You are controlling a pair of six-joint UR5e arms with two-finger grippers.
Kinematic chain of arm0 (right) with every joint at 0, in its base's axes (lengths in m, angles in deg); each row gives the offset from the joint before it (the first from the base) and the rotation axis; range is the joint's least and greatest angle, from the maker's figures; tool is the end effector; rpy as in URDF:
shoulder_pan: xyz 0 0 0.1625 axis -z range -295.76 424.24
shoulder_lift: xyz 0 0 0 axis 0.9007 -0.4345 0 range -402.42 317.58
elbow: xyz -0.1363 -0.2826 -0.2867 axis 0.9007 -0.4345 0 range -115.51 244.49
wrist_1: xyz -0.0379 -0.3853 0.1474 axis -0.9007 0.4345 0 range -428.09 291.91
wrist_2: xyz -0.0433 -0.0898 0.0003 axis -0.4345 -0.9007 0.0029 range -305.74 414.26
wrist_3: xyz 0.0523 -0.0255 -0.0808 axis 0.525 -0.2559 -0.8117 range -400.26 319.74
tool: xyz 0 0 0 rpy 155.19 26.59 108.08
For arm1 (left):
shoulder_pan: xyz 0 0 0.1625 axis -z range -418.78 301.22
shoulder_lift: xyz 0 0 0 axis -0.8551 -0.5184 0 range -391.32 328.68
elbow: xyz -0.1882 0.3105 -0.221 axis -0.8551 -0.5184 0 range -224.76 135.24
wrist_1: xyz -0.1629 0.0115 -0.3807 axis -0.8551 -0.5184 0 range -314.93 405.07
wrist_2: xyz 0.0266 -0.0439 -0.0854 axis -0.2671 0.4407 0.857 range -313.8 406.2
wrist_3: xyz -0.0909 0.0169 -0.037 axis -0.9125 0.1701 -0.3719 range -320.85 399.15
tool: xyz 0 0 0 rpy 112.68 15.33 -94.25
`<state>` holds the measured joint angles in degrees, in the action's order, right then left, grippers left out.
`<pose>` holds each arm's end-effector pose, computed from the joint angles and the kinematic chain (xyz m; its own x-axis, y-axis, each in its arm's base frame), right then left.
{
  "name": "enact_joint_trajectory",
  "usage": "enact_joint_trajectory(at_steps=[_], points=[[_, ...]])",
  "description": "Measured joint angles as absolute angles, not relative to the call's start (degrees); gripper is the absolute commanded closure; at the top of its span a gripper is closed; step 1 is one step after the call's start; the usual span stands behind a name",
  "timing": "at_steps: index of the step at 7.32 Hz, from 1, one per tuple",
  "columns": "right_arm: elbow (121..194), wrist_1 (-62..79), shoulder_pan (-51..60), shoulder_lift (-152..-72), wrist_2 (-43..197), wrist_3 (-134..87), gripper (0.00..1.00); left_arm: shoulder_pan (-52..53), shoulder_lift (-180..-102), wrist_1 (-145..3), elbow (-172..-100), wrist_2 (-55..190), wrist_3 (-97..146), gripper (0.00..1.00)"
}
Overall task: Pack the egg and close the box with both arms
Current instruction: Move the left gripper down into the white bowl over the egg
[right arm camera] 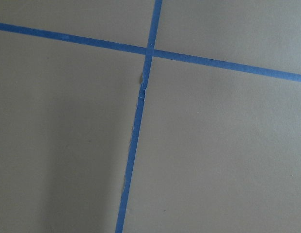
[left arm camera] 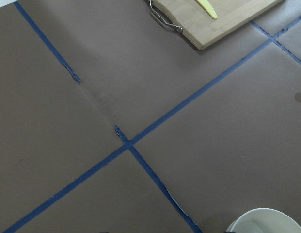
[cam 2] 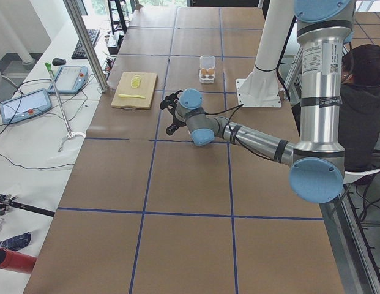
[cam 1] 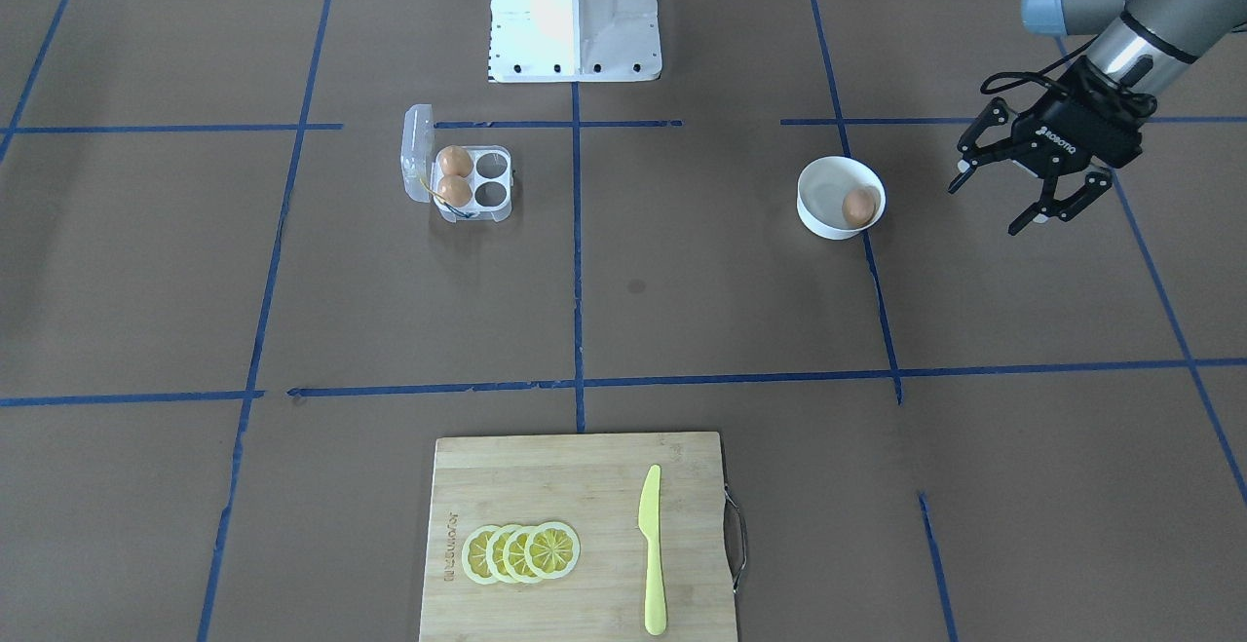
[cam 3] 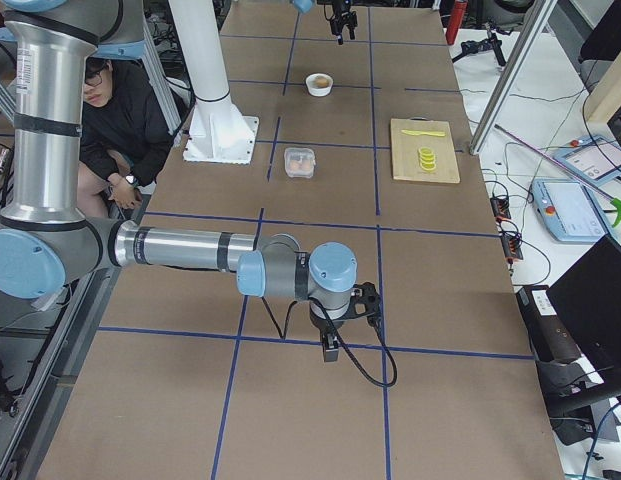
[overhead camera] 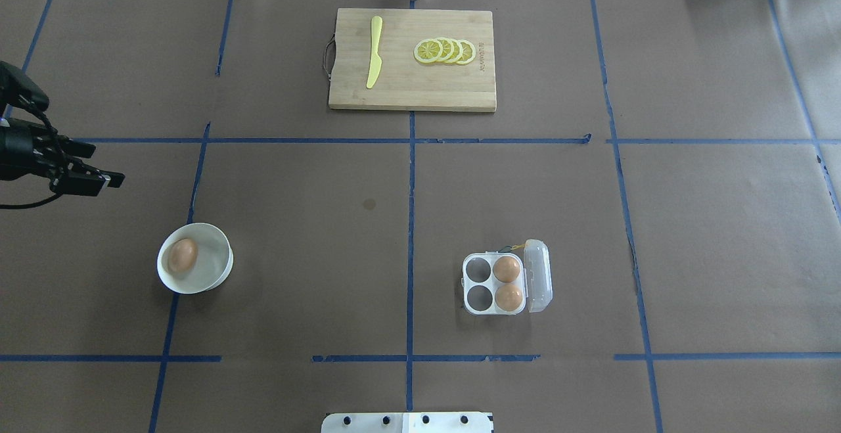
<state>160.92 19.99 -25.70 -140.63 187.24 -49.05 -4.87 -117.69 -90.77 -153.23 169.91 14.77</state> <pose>0.0650 -0.4313 0.6680 0.7229 -0.1549 0.6734 0.1126 0.9879 0.1064 0.2157 -0.4283 0.4400 0.4716 0.6391 -0.6075 -0.1031 0.7242 0.6818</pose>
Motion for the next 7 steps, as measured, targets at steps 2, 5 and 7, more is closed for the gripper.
enact_joint_trajectory(at_steps=[2, 5, 7], points=[[160.9, 20.0, -25.7, -140.7, 187.2, -49.1, 0.00, -12.2, -117.1, -90.8, -154.9, 163.2, 3.9, 0.22], [160.9, 20.0, -25.8, -140.8, 187.2, -49.1, 0.00, -22.5, -117.0, -90.6, -156.0, 154.5, -13.0, 0.23], [160.9, 19.9, -25.8, -140.8, 187.1, -49.1, 0.00, -25.7, -117.0, -90.4, -155.6, 152.4, -15.3, 0.25]])
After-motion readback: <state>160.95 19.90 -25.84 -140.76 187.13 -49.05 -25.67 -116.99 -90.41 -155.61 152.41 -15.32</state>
